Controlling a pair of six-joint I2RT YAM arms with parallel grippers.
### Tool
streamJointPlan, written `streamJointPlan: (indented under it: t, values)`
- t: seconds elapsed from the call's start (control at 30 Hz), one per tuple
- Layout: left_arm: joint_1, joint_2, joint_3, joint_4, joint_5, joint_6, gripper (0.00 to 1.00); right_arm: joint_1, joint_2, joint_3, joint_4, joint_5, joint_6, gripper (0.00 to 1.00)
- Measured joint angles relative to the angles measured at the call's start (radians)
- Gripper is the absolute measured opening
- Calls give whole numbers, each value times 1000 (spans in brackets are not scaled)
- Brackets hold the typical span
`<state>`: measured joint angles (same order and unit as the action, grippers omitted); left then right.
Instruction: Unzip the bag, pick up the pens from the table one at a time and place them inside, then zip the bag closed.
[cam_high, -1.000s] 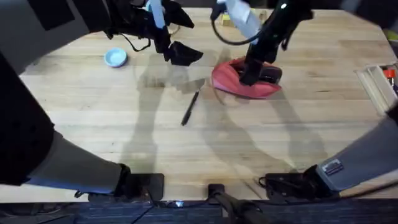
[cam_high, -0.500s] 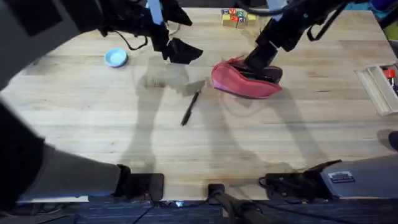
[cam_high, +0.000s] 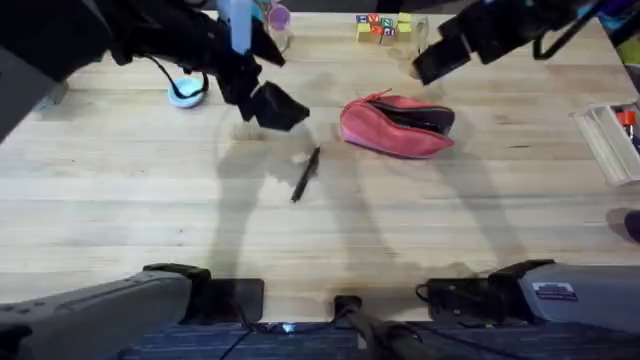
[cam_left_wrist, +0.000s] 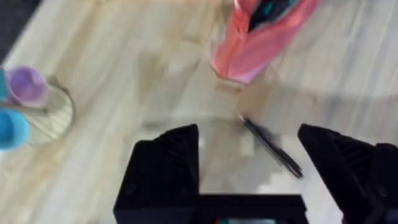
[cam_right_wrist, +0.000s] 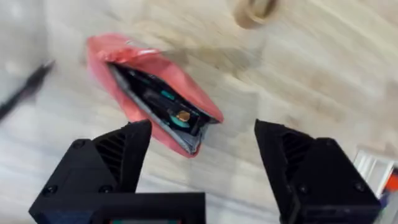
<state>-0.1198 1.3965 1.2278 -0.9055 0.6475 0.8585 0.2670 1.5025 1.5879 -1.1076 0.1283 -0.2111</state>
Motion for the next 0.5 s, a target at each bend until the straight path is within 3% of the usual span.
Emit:
streamJointPlan:
  t: [0.13, 0.27, 0.3, 0.33, 0.5]
  values:
    - [-56, -15, 0, -68, -102, -64, 993, -42, -19, 0, 0, 14, 122, 995]
    - [-111, -16, 0, -115, -211, -190, 993, -73, -54, 0, 1, 17, 199, 996]
    - [-125, -16, 0, -122, -240, -229, 993, -81, -66, 0, 2, 18, 212, 996]
    - [-164, -16, 0, -127, -311, -354, 995, -104, -95, 0, 4, 18, 235, 996]
    - [-232, -16, 0, -127, -365, -549, 995, -142, -129, 0, 5, 18, 250, 996]
